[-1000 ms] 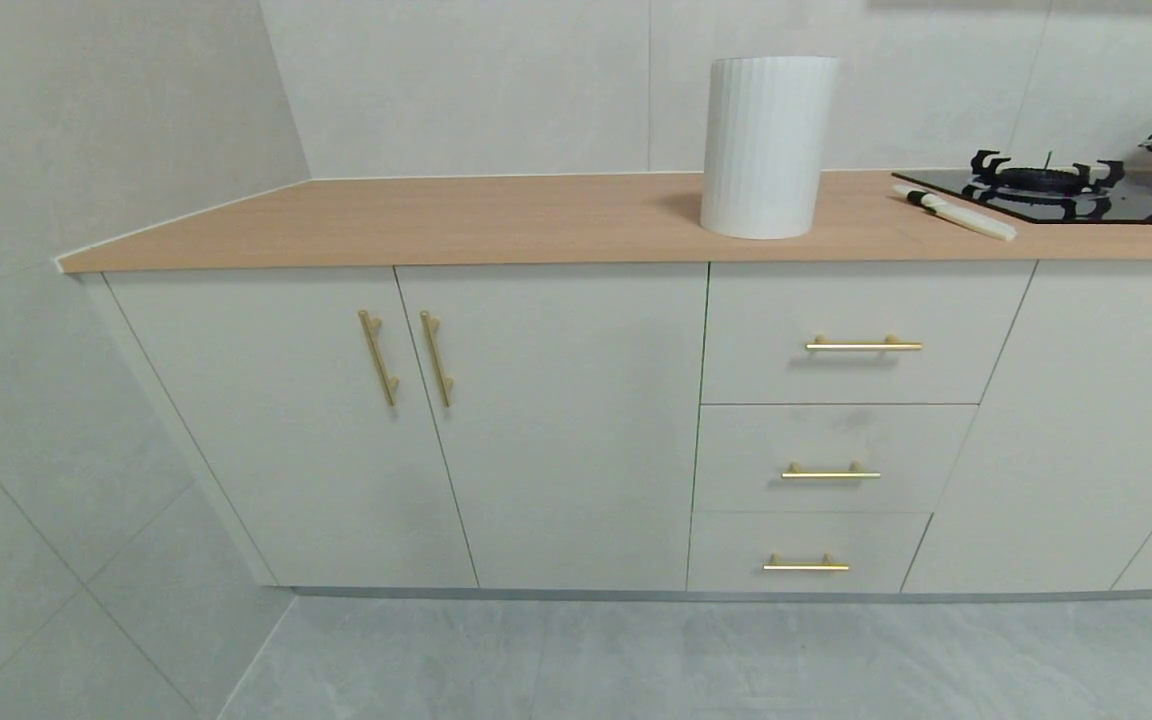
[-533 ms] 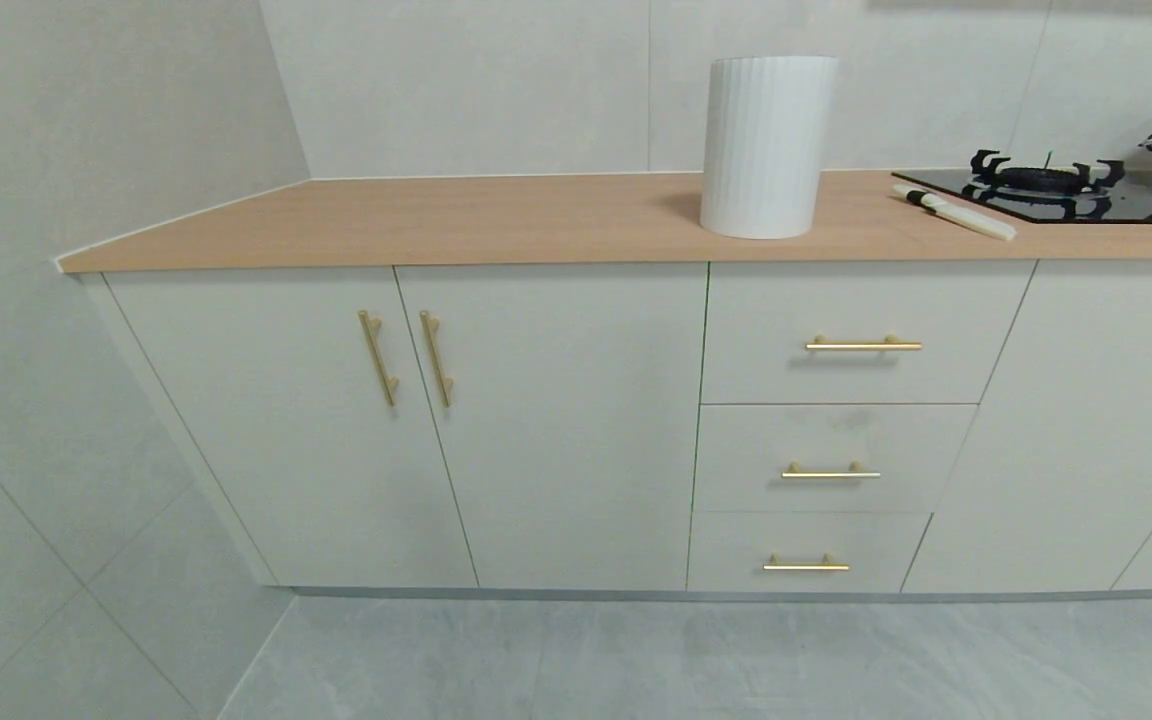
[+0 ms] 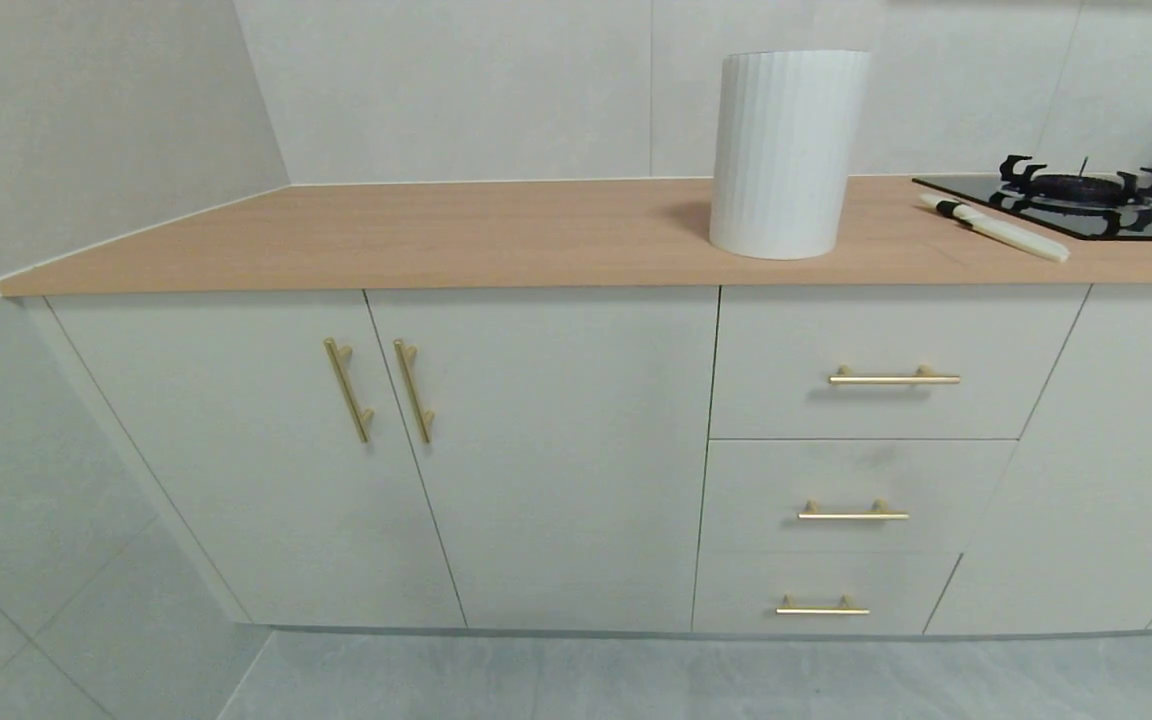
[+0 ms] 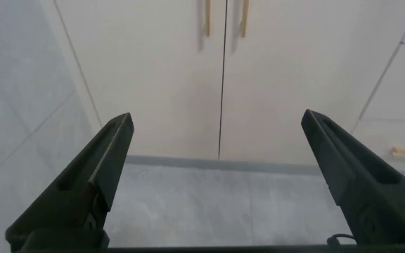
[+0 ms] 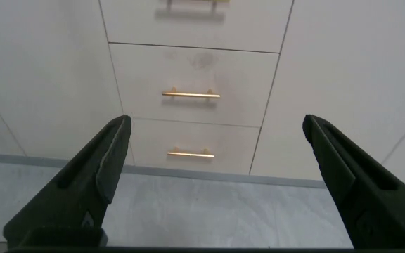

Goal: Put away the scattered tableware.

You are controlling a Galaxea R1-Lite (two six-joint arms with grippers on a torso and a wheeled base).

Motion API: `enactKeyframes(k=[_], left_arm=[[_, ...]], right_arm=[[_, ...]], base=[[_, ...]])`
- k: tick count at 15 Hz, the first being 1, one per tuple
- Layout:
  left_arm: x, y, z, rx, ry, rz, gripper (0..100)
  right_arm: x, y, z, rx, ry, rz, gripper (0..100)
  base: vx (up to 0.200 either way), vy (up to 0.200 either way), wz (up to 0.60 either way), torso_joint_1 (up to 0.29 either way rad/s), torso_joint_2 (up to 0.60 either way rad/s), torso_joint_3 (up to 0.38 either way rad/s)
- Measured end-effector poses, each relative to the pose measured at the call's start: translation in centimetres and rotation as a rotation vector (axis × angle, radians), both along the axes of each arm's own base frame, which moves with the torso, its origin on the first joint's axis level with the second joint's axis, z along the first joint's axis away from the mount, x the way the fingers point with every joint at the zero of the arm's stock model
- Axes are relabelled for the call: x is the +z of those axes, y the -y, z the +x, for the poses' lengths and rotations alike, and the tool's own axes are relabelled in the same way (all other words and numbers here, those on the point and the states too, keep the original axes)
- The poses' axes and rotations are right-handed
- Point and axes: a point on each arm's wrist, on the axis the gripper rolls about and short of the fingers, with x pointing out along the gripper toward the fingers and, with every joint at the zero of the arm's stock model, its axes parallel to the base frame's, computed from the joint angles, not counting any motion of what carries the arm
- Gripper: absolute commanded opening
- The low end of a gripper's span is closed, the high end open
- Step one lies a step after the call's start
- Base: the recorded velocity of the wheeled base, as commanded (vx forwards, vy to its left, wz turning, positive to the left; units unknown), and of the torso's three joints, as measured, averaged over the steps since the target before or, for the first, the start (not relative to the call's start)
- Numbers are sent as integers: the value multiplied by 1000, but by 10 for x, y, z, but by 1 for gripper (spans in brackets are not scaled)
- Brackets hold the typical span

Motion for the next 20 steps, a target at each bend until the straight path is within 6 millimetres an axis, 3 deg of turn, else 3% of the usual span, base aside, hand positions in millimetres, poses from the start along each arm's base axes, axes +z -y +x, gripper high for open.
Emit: enactKeyframes(k=[13,20], left_arm=[[0,0,0,0,0,0,100],[0,0,0,0,0,0,100]], right_arm=[[0,0,0,0,-2,3,100],[0,0,0,0,-2,3,100]], base=[[200,0,0,2,2,2],[0,0,0,0,0,0]])
